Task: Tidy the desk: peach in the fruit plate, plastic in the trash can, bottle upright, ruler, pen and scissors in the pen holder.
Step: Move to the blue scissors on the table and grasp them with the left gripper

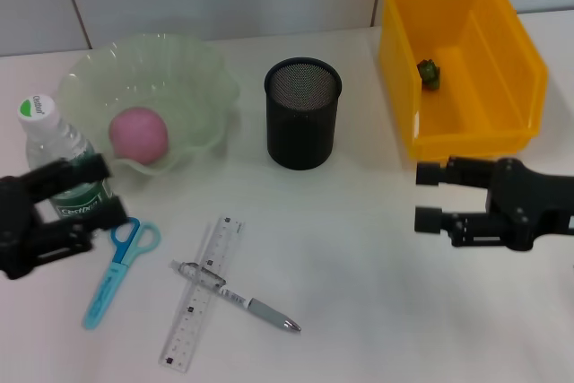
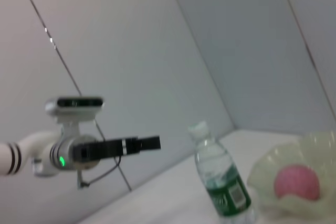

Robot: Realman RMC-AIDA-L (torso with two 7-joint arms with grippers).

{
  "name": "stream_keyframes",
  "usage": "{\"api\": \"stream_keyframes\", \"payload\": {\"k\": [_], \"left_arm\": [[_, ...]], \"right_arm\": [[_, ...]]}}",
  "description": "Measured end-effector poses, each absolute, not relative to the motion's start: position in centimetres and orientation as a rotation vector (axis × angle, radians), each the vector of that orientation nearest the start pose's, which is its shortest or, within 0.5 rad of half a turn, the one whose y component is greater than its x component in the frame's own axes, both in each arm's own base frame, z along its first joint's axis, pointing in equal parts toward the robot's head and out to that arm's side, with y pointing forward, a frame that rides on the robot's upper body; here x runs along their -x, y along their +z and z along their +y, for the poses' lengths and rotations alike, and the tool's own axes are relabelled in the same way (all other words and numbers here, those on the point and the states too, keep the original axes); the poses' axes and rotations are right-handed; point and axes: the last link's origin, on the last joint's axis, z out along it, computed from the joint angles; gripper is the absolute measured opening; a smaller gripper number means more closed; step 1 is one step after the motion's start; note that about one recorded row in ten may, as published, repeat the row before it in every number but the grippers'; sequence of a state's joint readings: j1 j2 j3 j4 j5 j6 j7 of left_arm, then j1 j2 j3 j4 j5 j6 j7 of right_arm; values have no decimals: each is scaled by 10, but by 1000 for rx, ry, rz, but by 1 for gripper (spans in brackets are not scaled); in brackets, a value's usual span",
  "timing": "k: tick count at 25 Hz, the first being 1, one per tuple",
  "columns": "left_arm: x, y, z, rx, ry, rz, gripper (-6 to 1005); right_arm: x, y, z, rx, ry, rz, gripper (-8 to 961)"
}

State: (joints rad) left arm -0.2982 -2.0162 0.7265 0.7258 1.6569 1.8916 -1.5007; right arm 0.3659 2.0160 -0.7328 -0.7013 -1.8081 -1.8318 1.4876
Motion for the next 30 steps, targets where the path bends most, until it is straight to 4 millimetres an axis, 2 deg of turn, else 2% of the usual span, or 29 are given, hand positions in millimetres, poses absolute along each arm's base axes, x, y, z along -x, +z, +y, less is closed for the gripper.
{"api": "stream_keyframes", "payload": {"k": [1, 3, 6, 10, 12, 16, 19, 22, 30], "left_arm": [[269, 52, 264, 2670, -1182, -737, 813], [266, 48, 265, 2688, -1184, -741, 813], [252, 31, 269, 2760, -1188, -758, 813], [248, 26, 271, 2777, -1184, -763, 813], [235, 8, 280, 2841, -1137, -788, 813], [231, 1, 282, 2859, -1121, -788, 812], [223, -11, 282, 2864, -1130, -789, 812], [223, -14, 282, 2842, -1101, -817, 812], [229, -1, 283, 2793, -1008, -890, 812]], "right_arm": [[-279, 40, 275, 2741, 982, 770, 809], [-284, 41, 271, 2744, 963, 781, 809], [-292, 45, 264, 2737, 942, 791, 809], [-304, 52, 254, 2706, 921, 803, 810], [-310, 57, 248, 2701, 908, 818, 809], [-318, 66, 240, 2691, 897, 835, 806], [-321, 70, 237, 2682, 899, 829, 804], [-320, 71, 237, 2686, 899, 816, 804], [-313, 66, 247, 2734, 873, 786, 804]]}}
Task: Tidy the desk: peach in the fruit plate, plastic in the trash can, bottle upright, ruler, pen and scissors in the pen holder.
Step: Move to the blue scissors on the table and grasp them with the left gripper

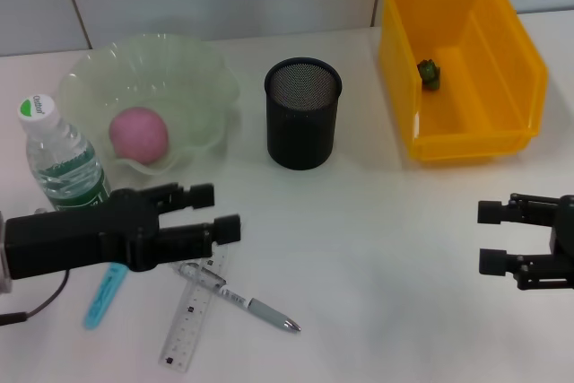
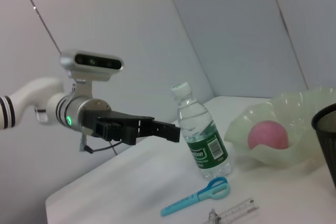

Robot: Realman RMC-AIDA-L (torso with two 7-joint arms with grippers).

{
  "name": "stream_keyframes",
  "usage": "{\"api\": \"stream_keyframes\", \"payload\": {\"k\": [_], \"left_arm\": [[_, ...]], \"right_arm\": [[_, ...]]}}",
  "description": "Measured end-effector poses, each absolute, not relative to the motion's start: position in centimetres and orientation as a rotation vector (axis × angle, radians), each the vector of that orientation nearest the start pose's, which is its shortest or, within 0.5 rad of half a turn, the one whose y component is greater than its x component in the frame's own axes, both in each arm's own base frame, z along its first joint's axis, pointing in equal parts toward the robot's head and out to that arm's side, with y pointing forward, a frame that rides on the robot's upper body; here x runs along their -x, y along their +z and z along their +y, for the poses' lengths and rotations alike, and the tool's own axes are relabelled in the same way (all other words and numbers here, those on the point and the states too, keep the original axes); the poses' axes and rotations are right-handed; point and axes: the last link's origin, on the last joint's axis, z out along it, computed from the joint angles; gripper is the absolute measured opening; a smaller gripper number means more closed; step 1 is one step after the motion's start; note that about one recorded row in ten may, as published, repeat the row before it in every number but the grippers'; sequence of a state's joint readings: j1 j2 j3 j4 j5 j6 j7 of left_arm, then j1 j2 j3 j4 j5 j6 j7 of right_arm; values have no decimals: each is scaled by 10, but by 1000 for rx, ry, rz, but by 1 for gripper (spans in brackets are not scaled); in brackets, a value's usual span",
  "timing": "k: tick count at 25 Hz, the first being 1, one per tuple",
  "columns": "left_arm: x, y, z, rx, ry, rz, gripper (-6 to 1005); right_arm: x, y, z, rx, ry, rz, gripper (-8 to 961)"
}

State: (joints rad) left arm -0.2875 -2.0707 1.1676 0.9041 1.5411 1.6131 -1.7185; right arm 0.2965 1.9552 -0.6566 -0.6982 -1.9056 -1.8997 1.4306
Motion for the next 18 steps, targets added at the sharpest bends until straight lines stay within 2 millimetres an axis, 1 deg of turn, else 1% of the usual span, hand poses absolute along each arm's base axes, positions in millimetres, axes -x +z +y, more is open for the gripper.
{"api": "stream_keyframes", "payload": {"k": [1, 2, 3, 4, 5, 8, 9, 10, 12, 13, 14, 15, 16, 17, 18], "left_arm": [[229, -1, 283, 2793, -1008, -890, 812], [228, 5, 283, 2795, -921, -951, 812], [228, 5, 283, 2795, -921, -951, 812], [225, 12, 283, 2816, -702, -1091, 812], [223, 14, 284, 2811, -592, -1160, 812], [223, 14, 284, 2811, -592, -1160, 812], [216, 22, 294, 2717, -355, -1345, 812], [215, 23, 297, 2696, -314, -1376, 812], [215, 23, 297, 2696, -314, -1376, 812], [214, 24, 299, 2677, -279, -1399, 812], [211, 26, 304, 2640, -148, -1435, 812], [209, 27, 305, 2625, -76, -1450, 811], [209, 27, 305, 2625, -76, -1450, 811], [202, 27, 308, 2602, 63, -1452, 811], [202, 27, 308, 2602, 63, -1452, 811]], "right_arm": [[-311, 65, 250, 2740, 874, 780, 804], [-311, 65, 250, 2740, 874, 780, 804], [-310, 64, 251, 2742, 875, 776, 804], [-309, 64, 252, 2746, 876, 770, 804], [-309, 64, 252, 2746, 876, 770, 804], [-307, 64, 254, 2750, 877, 764, 804], [-307, 64, 254, 2750, 878, 762, 804], [-307, 64, 254, 2750, 878, 762, 804], [-307, 64, 255, 2749, 879, 760, 804], [-307, 64, 255, 2749, 879, 759, 804], [-306, 64, 255, 2750, 879, 757, 804], [-306, 64, 255, 2750, 879, 757, 804], [-306, 65, 256, 2750, 878, 753, 804], [-306, 65, 256, 2749, 878, 752, 804], [-306, 66, 257, 2749, 876, 750, 804]]}}
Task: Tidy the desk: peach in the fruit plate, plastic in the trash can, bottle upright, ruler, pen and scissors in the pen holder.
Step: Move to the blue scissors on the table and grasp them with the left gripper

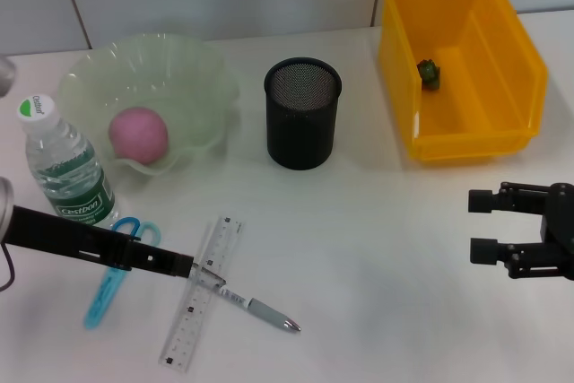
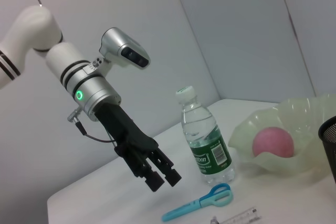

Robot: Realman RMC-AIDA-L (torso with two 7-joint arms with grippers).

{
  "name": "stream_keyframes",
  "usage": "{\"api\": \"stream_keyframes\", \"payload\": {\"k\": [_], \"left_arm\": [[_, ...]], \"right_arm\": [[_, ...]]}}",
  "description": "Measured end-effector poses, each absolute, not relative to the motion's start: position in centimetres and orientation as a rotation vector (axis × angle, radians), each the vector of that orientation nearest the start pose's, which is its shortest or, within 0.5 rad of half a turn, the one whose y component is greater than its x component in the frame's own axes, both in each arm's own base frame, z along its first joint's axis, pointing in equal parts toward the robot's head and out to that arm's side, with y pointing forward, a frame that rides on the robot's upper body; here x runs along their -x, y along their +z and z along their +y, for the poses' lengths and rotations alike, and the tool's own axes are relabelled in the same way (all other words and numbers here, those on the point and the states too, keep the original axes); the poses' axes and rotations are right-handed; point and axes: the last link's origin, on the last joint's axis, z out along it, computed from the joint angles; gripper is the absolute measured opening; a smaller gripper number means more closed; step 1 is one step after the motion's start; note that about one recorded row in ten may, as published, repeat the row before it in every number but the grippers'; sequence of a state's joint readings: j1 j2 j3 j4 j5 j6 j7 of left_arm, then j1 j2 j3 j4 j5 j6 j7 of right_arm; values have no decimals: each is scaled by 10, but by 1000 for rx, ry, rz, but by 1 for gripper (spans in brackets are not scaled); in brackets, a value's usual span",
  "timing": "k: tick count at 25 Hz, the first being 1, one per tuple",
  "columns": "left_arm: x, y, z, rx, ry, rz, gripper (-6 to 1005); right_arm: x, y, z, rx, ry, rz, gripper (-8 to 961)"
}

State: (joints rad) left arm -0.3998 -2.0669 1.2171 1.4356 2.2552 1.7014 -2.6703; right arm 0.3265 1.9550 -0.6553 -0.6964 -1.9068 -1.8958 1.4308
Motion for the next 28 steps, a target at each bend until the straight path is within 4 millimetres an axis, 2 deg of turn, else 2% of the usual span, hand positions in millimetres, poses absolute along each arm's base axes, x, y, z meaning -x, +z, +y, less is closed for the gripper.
{"api": "stream_keyframes", "payload": {"k": [2, 5, 6, 8, 10, 14, 20, 28], "left_arm": [[196, 26, 309, 2584, 143, -1427, 811], [196, 26, 309, 2584, 143, -1427, 811], [187, 26, 313, 2531, 263, -1384, 811], [185, 23, 314, 2509, 318, -1373, 811], [185, 23, 314, 2509, 318, -1373, 811], [179, 8, 318, 2450, 534, -1276, 811], [180, 4, 322, 2440, 565, -1265, 811], [192, 1, 331, 2373, 649, -1239, 810]], "right_arm": [[-306, 66, 257, 2749, 875, 749, 804], [-305, 67, 259, 2751, 874, 741, 804], [-305, 68, 260, 2752, 873, 737, 804], [-304, 68, 261, 2754, 873, 733, 804], [-304, 68, 261, 2754, 873, 732, 804], [-304, 68, 263, 2750, 866, 731, 804], [-304, 68, 264, 2747, 863, 731, 804], [-304, 68, 264, 2744, 861, 730, 804]]}}
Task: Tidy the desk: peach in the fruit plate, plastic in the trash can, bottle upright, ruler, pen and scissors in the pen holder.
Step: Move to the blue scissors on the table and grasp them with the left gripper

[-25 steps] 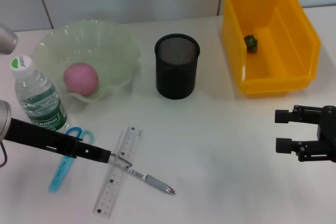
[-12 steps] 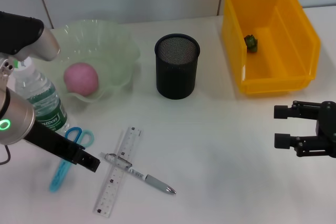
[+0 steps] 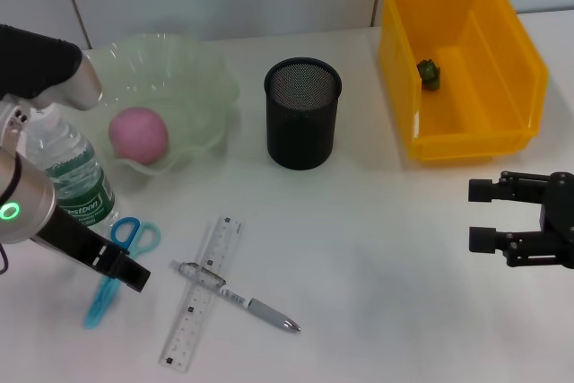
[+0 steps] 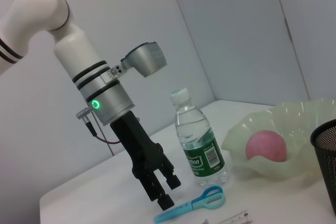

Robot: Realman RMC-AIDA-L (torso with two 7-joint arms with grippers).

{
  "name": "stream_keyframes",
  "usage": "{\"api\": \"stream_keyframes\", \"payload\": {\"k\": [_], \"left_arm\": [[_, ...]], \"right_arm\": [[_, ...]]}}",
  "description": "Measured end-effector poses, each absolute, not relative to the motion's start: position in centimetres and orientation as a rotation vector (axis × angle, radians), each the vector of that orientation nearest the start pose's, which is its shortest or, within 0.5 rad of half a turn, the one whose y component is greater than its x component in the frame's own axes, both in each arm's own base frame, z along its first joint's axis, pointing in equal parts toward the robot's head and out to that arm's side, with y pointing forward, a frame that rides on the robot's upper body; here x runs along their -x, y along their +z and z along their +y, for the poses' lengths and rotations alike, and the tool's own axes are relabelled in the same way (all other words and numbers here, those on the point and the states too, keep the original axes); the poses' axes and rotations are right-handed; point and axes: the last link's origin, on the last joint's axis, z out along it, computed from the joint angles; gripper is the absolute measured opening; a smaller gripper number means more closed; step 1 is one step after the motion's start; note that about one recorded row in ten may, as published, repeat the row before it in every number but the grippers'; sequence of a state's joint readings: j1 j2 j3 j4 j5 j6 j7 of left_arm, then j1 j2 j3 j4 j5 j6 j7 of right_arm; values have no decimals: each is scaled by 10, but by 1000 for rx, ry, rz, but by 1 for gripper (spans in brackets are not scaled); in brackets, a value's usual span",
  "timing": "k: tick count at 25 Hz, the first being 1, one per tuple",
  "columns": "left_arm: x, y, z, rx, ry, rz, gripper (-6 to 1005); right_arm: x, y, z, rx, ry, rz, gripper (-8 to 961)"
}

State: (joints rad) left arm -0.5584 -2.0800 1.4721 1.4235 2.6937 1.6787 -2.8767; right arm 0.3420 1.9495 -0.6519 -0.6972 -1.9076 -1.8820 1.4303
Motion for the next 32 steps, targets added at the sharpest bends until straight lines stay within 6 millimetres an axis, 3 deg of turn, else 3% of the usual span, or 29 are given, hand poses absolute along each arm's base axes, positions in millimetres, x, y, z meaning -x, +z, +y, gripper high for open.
{"api": "stream_keyframes", "payload": {"k": [15, 21, 32], "left_arm": [[202, -15, 336, 2381, 673, -1196, 810], [206, -17, 336, 2381, 677, -1188, 737], [218, -19, 339, 2352, 714, -1181, 715]], "right_arm": [[-304, 68, 266, 2736, 858, 735, 804], [-304, 68, 266, 2733, 861, 737, 804], [-305, 68, 268, 2715, 859, 742, 804]]}}
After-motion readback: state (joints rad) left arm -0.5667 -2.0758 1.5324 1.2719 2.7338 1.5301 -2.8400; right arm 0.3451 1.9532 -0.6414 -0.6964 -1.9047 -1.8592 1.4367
